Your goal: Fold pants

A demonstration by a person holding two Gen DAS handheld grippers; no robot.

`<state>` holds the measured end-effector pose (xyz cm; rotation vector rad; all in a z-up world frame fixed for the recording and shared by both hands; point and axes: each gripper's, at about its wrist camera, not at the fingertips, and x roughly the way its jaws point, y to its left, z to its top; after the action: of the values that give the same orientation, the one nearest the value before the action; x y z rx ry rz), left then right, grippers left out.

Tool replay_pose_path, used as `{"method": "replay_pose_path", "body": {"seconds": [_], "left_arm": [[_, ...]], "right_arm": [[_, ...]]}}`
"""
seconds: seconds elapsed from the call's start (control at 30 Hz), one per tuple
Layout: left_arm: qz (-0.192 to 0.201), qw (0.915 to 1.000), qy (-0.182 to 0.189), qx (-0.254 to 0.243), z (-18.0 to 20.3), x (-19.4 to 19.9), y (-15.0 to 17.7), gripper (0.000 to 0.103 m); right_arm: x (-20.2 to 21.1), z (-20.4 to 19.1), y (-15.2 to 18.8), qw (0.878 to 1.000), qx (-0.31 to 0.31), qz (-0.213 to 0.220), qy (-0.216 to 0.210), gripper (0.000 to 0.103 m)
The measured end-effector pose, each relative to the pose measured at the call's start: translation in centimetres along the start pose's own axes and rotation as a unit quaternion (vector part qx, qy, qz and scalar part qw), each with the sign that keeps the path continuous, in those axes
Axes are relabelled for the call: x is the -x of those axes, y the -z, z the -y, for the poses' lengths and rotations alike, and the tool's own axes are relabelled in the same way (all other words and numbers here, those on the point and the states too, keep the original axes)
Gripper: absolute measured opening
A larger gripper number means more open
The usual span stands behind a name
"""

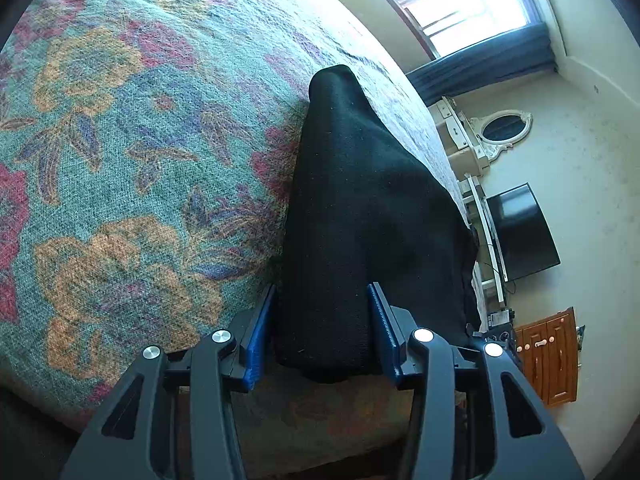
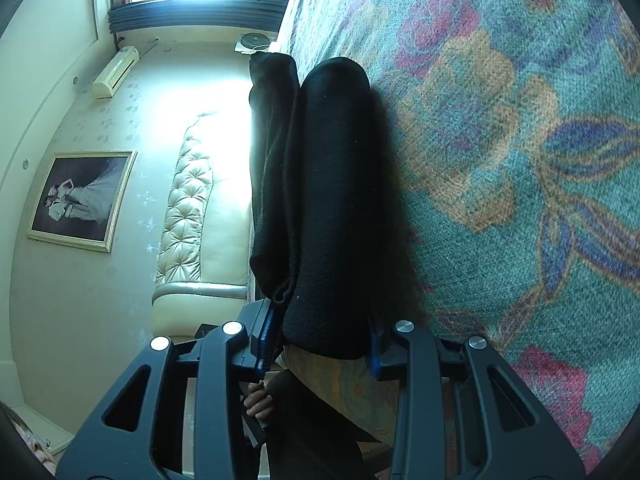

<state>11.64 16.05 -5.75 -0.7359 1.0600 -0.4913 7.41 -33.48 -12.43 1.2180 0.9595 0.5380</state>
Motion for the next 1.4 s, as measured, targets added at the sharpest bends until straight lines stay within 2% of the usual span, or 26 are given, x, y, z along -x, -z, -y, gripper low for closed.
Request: {"method": "replay_pose_path", "body": {"seconds": [0.17,0.27,0.37,0.47,0.9,1.13,1.4], "left_arm": [[-0.008,0.9999,0.011,0.007,-0.2,0.0,-0.1,0.052],[-0.012,0.9997,0.019,-0.001,0.0,0.0,-0.1,0.059],[-0.016,0.9992,0.031,-0.019,0.6,-0.1,0.1,0.072],[-0.022,0.9985,0.027,-0.041,1.4,-0.3,0.4,0.076],[-0.024,0.9941,-0.005,-0.106,3.5,-0.9,2.1,0.082],[-0.022,0.9943,-0.017,-0.103,3.9,-1.4,2.3,0.083],[-0.016,0.9913,-0.038,-0.125,4.3,-1.6,2.8,0.083]], "right_arm": [[0.3,0.4,0.1,1.0,-0.003,0.001,-0.006,0.035],[0.6,0.6,-0.2,1.0,-0.008,0.0,-0.015,0.037],[1.0,0.8,-0.3,1.0,-0.011,-0.001,-0.021,0.039],[1.4,1.0,-0.5,1.0,-0.013,-0.002,-0.025,0.04],[3.8,2.3,-0.7,0.999,-0.021,-0.002,-0.031,0.044],[4.1,2.1,-0.3,0.999,-0.02,0.008,-0.025,0.047],[5.4,2.8,0.5,0.999,-0.02,0.021,-0.035,0.047]]}}
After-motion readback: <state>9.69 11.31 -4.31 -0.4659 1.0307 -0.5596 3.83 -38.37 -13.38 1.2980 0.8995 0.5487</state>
